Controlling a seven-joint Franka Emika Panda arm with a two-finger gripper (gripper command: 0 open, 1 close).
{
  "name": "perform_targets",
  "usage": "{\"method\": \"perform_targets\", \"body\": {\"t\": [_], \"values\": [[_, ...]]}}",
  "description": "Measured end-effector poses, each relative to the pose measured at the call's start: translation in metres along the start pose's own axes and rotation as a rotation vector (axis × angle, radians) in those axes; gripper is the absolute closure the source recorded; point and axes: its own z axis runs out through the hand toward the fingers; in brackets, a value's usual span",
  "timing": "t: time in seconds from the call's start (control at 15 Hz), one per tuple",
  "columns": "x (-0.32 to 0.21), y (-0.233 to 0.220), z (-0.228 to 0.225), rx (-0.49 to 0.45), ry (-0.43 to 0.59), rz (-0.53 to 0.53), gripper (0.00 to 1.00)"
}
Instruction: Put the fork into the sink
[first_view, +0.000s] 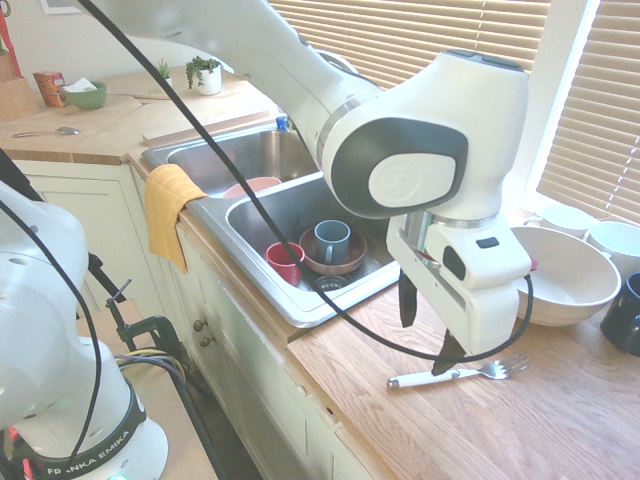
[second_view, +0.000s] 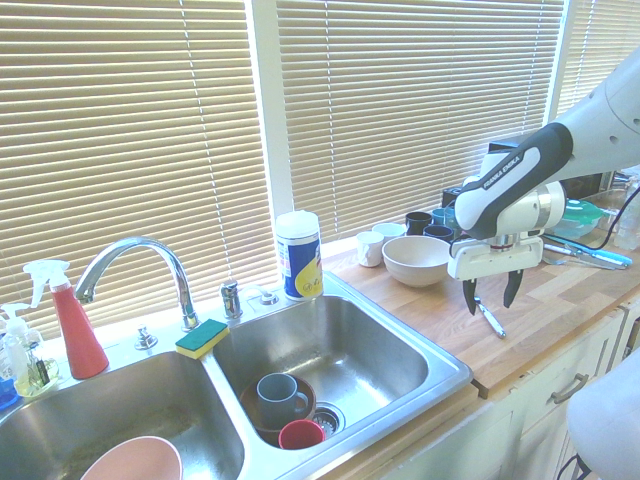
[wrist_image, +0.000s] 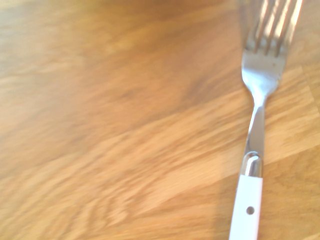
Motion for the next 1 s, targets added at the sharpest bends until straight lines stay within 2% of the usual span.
{"method": "perform_targets", "body": {"t": [0.47, 0.53, 1.0], "values": [[0.006, 0.005, 0.024, -0.026, -0.033, 0.009, 0.00], [0.008, 0.006, 0.024, -0.021, -0.038, 0.007, 1.00], [0.014, 0.009, 0.032, -0.017, -0.055, 0.019, 1.00]]}}
